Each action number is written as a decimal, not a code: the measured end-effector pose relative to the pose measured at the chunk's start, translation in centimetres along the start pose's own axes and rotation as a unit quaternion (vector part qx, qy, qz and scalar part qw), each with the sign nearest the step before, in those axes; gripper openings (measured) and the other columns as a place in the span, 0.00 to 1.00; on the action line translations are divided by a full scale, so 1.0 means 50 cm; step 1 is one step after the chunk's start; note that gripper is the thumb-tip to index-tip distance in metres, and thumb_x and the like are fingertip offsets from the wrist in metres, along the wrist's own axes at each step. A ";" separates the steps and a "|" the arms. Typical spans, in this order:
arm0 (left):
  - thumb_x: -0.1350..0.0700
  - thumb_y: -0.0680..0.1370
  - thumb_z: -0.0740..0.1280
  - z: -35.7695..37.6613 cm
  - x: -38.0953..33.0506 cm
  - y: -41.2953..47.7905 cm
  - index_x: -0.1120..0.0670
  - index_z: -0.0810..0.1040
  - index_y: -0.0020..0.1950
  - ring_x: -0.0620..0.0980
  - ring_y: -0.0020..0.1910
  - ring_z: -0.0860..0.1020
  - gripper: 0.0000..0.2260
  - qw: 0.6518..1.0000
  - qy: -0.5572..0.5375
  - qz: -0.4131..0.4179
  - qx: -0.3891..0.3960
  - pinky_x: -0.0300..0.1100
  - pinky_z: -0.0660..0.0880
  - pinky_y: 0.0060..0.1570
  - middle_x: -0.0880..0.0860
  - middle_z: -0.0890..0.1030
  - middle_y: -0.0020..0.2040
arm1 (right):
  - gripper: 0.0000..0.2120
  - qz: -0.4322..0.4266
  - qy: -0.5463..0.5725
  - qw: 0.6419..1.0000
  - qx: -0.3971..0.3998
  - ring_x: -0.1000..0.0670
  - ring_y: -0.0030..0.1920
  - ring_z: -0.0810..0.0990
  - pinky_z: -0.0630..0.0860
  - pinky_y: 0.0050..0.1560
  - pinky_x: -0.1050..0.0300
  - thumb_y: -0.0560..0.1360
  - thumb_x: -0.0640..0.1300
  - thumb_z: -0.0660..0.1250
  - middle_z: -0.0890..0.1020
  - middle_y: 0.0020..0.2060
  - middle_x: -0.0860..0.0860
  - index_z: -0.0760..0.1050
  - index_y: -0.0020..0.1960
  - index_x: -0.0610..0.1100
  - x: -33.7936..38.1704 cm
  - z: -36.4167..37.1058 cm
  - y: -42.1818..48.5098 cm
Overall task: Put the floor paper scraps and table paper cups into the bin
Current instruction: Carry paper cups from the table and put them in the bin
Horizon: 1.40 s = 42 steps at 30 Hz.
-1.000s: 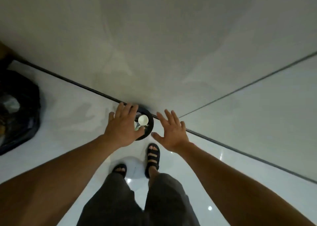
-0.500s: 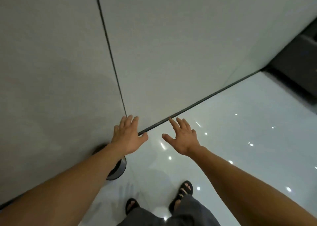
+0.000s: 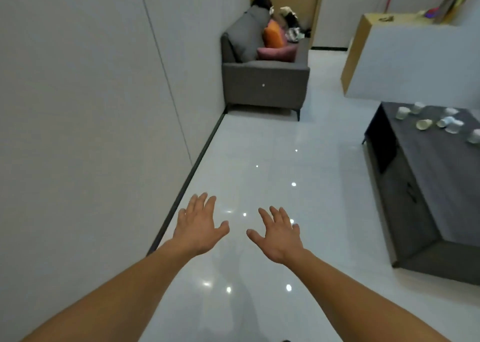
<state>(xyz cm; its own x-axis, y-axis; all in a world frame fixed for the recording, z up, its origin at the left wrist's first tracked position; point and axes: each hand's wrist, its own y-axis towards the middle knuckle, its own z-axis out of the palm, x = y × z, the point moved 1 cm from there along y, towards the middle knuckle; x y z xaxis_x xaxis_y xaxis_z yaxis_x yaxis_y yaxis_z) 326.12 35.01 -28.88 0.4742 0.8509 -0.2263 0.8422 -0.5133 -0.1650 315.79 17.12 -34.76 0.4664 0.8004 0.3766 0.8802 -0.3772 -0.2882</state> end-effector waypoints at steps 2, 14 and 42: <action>0.37 0.76 0.56 0.001 -0.104 0.058 0.50 0.50 0.78 0.52 0.78 0.44 0.35 0.999 0.015 0.044 -0.002 0.54 0.49 0.74 0.51 0.48 0.79 | 0.37 0.035 0.018 0.999 -0.021 0.47 0.78 0.38 0.46 0.74 0.37 0.76 0.70 0.49 0.47 0.80 0.50 0.45 0.79 0.55 -0.076 -0.060 0.017; 0.37 0.76 0.56 0.101 -0.553 0.311 0.50 0.51 0.78 0.52 0.78 0.45 0.34 0.972 0.058 0.223 0.056 0.53 0.52 0.73 0.51 0.50 0.79 | 0.38 0.217 0.079 0.969 -0.085 0.46 0.78 0.39 0.46 0.74 0.36 0.76 0.71 0.51 0.46 0.80 0.50 0.45 0.79 0.55 -0.467 -0.242 0.037; 0.37 0.76 0.58 0.154 -1.424 1.150 0.51 0.51 0.78 0.53 0.78 0.46 0.35 0.939 0.061 0.330 0.075 0.55 0.54 0.74 0.52 0.50 0.79 | 0.39 0.316 0.099 0.937 -0.116 0.47 0.79 0.42 0.49 0.74 0.36 0.76 0.69 0.54 0.46 0.80 0.50 0.46 0.80 0.53 -1.252 -0.781 0.664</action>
<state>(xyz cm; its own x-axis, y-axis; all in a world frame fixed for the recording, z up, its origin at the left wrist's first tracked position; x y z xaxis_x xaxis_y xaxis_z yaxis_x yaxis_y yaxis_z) 338.80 -55.93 -29.66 0.9136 0.3439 -0.2170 0.3135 -0.9356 -0.1626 319.27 -63.69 -33.53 0.8873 0.2908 0.3579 0.4086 -0.8556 -0.3177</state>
